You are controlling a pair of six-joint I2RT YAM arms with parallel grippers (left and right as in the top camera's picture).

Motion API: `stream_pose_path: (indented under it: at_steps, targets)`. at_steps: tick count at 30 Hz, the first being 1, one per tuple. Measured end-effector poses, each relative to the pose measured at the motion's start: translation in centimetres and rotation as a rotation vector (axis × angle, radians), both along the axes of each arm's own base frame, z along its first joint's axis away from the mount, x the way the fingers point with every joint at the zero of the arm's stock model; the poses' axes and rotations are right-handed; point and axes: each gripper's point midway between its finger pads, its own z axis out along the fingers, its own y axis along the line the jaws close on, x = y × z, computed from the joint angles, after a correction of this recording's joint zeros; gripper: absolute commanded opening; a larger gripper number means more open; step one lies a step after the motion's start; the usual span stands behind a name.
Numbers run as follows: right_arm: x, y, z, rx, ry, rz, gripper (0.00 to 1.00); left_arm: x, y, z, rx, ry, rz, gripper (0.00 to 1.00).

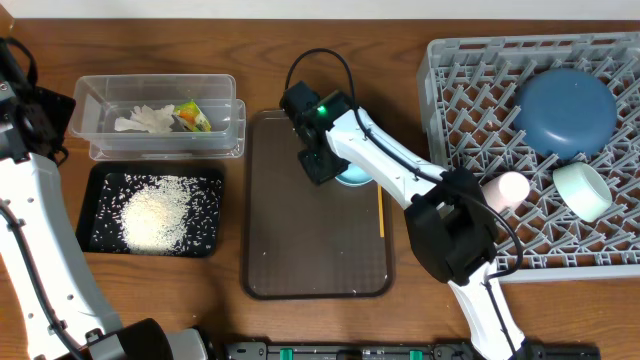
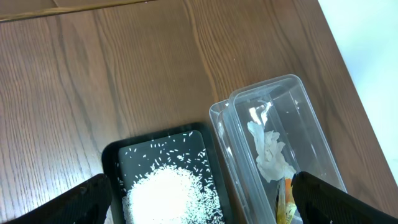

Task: Sort waste into correct bins and load items into the dishwasher rack
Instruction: 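Grasp the light-blue saucer's rim with the right gripper, then lift the saucer and carry it to the rack's back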

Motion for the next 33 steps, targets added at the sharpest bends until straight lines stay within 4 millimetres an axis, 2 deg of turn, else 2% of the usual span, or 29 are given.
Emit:
stream_pose_path:
  at_steps: [11,14,17,21,23,27,30,33]
  targets:
    - [-0.1,0.2,0.2,0.011,0.003,-0.022,0.01,0.0,0.0,0.0,0.0,0.0,0.0,0.95]
    - [-0.1,0.4,1.6,0.041,-0.012,-0.035,0.01,0.0,0.0,0.0,0.0,0.0,0.0,0.95]
    - [0.2,0.7,4.8,0.1,-0.057,-0.044,0.01,0.0,0.0,0.0,0.0,0.0,0.0,0.95]
    - [0.6,-0.1,12.2,0.216,-0.174,-0.062,0.01,0.0,0.0,0.0,0.0,0.0,0.0,0.95]
    - [1.0,-1.5,16.2,0.276,-0.242,-0.088,0.01,0.0,0.0,0.0,0.0,0.0,0.0,0.95]
    - [1.8,-5.2,21.9,0.365,-0.341,-0.151,0.01,0.0,0.0,0.0,0.0,0.0,0.0,0.95]
    - [2.8,-8.7,24.5,0.414,-0.385,-0.22,0.01,0.0,0.0,0.0,0.0,0.0,0.0,0.95]
    - [3.7,-11.5,25.2,0.45,-0.381,-0.27,0.01,0.0,0.0,0.0,0.0,0.0,0.0,0.95]
